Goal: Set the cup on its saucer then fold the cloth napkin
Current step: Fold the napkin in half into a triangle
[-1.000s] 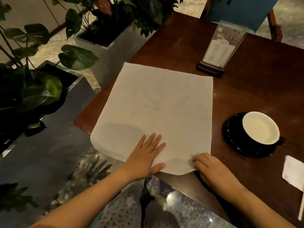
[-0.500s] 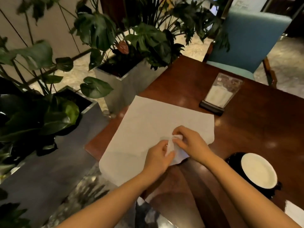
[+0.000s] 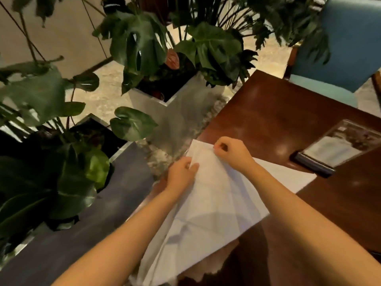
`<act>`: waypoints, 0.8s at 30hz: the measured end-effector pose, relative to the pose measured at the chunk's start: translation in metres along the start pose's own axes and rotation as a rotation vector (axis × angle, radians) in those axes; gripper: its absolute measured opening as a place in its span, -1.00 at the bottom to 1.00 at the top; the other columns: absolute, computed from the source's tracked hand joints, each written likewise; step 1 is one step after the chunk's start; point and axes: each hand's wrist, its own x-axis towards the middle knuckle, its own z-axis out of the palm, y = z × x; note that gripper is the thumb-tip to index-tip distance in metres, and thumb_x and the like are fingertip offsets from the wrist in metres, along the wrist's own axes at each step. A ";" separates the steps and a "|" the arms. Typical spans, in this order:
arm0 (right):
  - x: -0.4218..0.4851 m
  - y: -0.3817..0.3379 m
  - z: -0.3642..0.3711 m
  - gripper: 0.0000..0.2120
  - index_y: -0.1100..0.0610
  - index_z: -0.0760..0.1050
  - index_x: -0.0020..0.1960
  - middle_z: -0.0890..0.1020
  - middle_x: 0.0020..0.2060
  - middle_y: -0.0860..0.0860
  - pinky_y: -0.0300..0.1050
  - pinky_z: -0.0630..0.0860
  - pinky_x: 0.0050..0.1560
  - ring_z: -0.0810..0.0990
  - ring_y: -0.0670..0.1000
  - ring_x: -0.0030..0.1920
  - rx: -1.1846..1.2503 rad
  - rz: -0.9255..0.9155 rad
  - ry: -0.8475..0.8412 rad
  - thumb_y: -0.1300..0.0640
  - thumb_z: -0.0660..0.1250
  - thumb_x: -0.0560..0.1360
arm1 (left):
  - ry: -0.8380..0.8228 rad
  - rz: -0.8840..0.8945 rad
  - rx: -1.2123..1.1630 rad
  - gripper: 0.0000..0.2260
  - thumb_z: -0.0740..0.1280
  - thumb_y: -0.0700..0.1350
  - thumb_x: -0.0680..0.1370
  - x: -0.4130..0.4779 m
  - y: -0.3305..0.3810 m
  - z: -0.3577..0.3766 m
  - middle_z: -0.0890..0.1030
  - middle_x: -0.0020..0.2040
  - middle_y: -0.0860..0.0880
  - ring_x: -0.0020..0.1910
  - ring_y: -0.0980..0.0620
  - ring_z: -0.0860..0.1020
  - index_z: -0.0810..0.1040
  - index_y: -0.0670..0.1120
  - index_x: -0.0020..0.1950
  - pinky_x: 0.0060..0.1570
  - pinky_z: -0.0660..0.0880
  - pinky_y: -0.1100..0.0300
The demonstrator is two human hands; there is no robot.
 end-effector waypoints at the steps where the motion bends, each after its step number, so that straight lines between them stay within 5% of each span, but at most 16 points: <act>1: 0.011 0.002 0.008 -0.89 0.23 0.58 -0.10 0.64 -0.17 0.08 -0.10 0.44 -0.15 0.52 0.05 -0.18 0.011 0.037 0.030 0.26 0.27 0.48 | 0.004 -0.020 0.004 -0.88 0.30 -0.16 0.52 0.014 -0.001 -0.001 0.55 -0.23 -0.15 -0.20 -0.09 0.47 0.53 -0.15 -0.20 -0.19 0.31 0.08; 7: 0.052 0.018 0.041 -0.84 0.21 0.56 -0.16 0.61 -0.19 0.06 -0.17 0.35 -0.22 0.47 0.01 -0.21 0.001 0.173 0.120 0.29 0.21 0.48 | -0.007 -0.048 0.011 -0.89 0.23 -0.22 0.51 0.070 -0.011 0.004 0.51 -0.19 -0.07 -0.18 -0.01 0.43 0.51 -0.11 -0.19 -0.13 0.37 0.06; 12: 0.067 0.031 0.060 -0.82 0.16 0.55 -0.22 0.57 -0.17 0.10 -0.08 0.34 -0.14 0.42 0.07 -0.12 -0.109 0.195 0.153 0.27 0.21 0.49 | 0.003 -0.057 0.043 -0.85 0.24 -0.27 0.47 0.093 -0.020 0.009 0.47 -0.27 -0.02 -0.33 0.04 0.36 0.48 -0.06 -0.25 -0.30 0.30 0.16; 17: 0.068 0.039 0.070 -0.89 0.12 0.54 -0.12 0.52 -0.08 0.08 -0.02 0.32 0.04 0.41 0.12 -0.02 -0.182 0.163 0.155 0.20 0.24 0.52 | 0.025 -0.049 0.043 -0.86 0.33 -0.19 0.48 0.114 -0.028 0.015 0.53 -0.20 -0.06 -0.15 0.00 0.47 0.59 -0.11 0.02 -0.12 0.38 0.17; 24: 0.058 0.042 0.060 -0.92 0.11 0.47 -0.09 0.57 -0.11 0.07 -0.02 0.35 -0.03 0.47 0.12 -0.04 -0.139 0.185 0.078 0.11 0.31 0.48 | 0.070 0.104 0.063 -0.92 0.32 -0.20 0.47 0.124 -0.014 0.029 0.48 -0.18 0.04 -0.17 0.04 0.45 0.61 -0.11 -0.12 -0.12 0.38 0.19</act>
